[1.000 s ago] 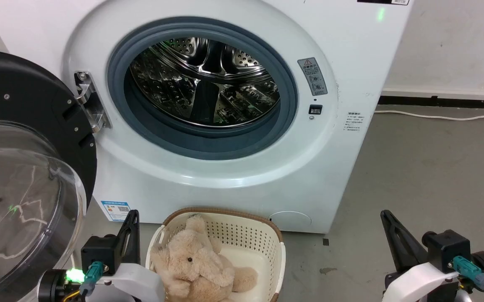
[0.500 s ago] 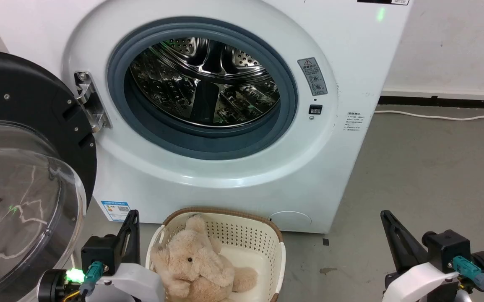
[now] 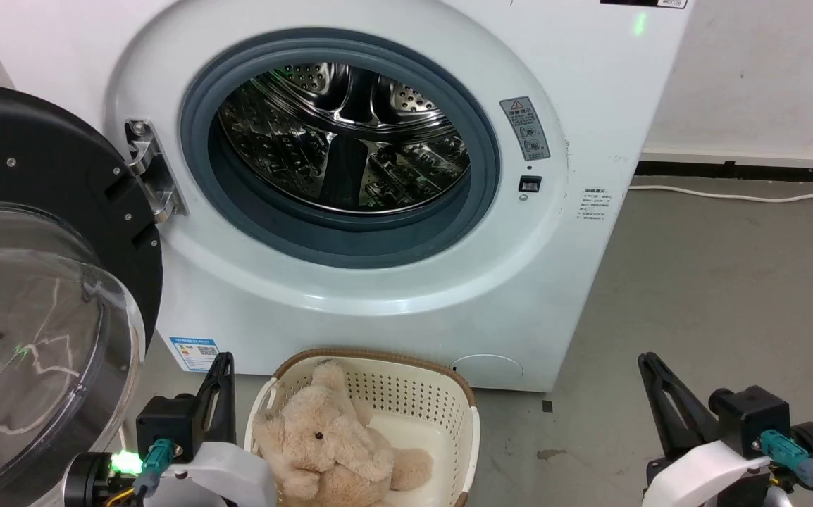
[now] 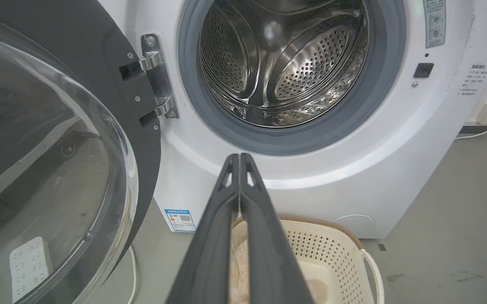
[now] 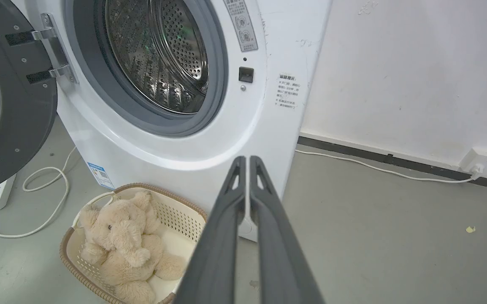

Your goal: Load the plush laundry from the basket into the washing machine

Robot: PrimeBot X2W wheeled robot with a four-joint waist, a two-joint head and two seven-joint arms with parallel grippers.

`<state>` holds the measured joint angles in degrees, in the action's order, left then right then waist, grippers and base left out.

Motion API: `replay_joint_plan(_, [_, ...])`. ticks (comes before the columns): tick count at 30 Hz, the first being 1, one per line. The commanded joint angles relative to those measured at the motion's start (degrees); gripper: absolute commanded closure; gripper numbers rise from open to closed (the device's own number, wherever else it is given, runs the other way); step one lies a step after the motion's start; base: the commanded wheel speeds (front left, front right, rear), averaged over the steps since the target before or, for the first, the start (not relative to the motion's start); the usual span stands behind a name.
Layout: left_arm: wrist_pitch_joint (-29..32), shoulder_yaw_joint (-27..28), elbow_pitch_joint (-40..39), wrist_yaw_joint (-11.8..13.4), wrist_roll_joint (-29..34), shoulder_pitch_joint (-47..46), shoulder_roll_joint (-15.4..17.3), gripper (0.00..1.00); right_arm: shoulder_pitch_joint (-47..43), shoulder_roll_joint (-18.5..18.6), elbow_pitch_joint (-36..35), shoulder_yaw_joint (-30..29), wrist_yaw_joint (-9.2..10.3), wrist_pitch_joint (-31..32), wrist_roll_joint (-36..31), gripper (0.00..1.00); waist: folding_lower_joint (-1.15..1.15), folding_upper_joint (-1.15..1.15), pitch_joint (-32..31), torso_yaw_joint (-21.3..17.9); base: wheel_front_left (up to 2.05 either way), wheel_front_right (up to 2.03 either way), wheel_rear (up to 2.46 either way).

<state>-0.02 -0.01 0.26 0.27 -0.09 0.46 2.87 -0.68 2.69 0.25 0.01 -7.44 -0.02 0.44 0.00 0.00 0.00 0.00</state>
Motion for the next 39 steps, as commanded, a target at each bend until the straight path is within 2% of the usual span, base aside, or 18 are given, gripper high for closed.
replay_joint_plan(1, [-0.01,-0.04,0.02,0.03,-0.01,0.00,0.00,0.00,-0.01,0.00,0.03,0.00,0.00,0.01,0.02,0.00,0.00,0.00,0.00,0.00,0.00,0.00,0.00])
replay_joint_plan(22, [-2.24,-1.43,0.91,-0.14,-3.25,0.10,0.02,0.00,-0.55,0.03,0.82,0.32,-0.01,-2.25,3.61,0.00,0.00,0.00,0.79,0.25,0.00,0.00,0.00])
replay_joint_plan(39, [0.58,-2.90,8.59,-0.18,-7.15,-5.75,0.32,0.00,0.43,0.05,0.14,-0.43,-0.01,-4.29,6.55,0.00,0.00,0.00,5.73,-0.89,0.00,0.00,0.00])
